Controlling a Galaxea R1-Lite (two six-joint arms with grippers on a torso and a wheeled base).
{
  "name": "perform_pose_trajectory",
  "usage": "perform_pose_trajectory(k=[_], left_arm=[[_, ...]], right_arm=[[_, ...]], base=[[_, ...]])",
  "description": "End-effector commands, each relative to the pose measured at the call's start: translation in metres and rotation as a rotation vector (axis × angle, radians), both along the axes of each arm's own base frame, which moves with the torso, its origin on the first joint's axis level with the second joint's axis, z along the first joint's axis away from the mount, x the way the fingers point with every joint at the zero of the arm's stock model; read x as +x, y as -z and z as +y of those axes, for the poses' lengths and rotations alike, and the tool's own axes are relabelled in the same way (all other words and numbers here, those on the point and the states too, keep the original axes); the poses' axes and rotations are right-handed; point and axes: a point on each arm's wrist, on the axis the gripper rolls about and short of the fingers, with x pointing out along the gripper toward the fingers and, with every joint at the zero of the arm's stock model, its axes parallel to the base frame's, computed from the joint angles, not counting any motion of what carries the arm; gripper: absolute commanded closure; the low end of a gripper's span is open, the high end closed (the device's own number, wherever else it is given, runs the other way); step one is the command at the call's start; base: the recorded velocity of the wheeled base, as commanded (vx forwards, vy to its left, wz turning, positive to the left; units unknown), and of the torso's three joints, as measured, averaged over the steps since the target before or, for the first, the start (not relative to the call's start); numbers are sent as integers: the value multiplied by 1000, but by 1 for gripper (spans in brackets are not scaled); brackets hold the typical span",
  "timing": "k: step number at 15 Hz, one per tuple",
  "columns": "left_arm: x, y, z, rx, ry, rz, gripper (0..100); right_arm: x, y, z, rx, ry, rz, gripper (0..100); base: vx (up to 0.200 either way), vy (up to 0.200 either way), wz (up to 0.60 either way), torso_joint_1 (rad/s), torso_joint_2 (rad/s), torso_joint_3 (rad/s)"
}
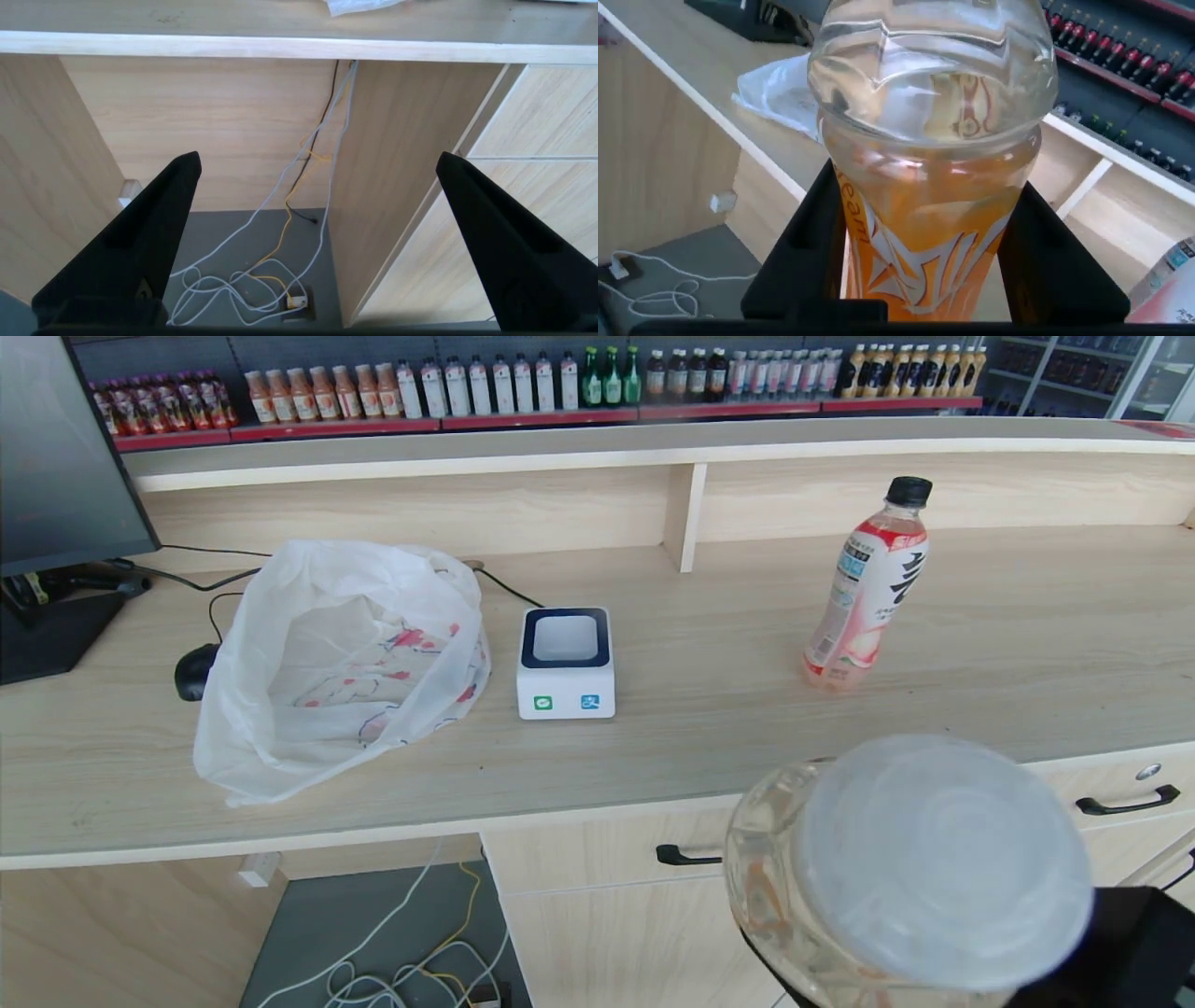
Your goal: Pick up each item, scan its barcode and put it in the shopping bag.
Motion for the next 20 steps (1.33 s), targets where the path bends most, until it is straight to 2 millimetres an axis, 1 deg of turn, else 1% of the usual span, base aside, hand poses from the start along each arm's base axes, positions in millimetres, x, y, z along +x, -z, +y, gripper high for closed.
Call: perform_pose_trajectory(k=[1, 2, 3, 4, 5, 6, 8, 9, 11, 12, 13, 15, 16, 17, 20], left_arm=[[0, 0, 0, 0, 0, -1, 0], [0, 0, 0, 0, 0, -1, 0], [0, 0, 0, -1, 0, -1, 0], [0, 0, 0, 0, 0, -1, 0], [0, 0, 0, 0, 0, -1, 0], [0, 0, 0, 0, 0, -1, 0], [0, 0, 0, -1, 0, -1, 0], [0, 0, 0, 0, 0, -1, 0], [0, 0, 0, 0, 0, -1, 0], [0, 0, 0, 0, 0, -1, 0], [0, 0, 0, 0, 0, -1, 0], [0, 0, 0, 2, 0, -1, 0], [0, 0, 0, 0, 0, -1, 0], [0, 0, 0, 0, 0, -1, 0], [0, 0, 0, -1, 0, -1, 0]], right_arm=[[25, -19, 35, 156, 13, 61, 100], [38, -21, 43, 191, 28, 78, 100], [44, -22, 47, 213, 34, 91, 100], [59, -21, 53, 267, 45, 134, 100], [59, -21, 53, 267, 45, 134, 100], [84, -30, 57, 348, 82, 175, 100], [108, -40, 52, 401, 119, 225, 100], [120, -46, 48, 426, 97, 228, 100], [154, -53, 22, 394, 52, 185, 100], [163, -53, 13, 362, -3, 166, 100], [166, -54, 9, 351, -30, 161, 100], [166, -56, 7, 372, -32, 167, 100], [170, -58, 2, 399, 19, 161, 100], [171, -59, 1, 419, 48, 163, 100], [170, -62, -3, 450, 65, 139, 100]], base=[[0, 0, 0, 0, 0, 0], [0, 0, 0, 0, 0, 0], [0, 0, 0, 0, 0, 0], [0, 0, 0, 0, 0, 0], [0, 0, 0, 0, 0, 0], [0, 0, 0, 0, 0, 0], [0, 0, 0, 0, 0, 0], [0, 0, 0, 0, 0, 0], [0, 0, 0, 0, 0, 0], [0, 0, 0, 0, 0, 0], [0, 0, 0, 0, 0, 0], [0, 0, 0, 0, 0, 0], [0, 0, 0, 0, 0, 0], [0, 0, 0, 0, 0, 0], [0, 0, 0, 0, 0, 0]])
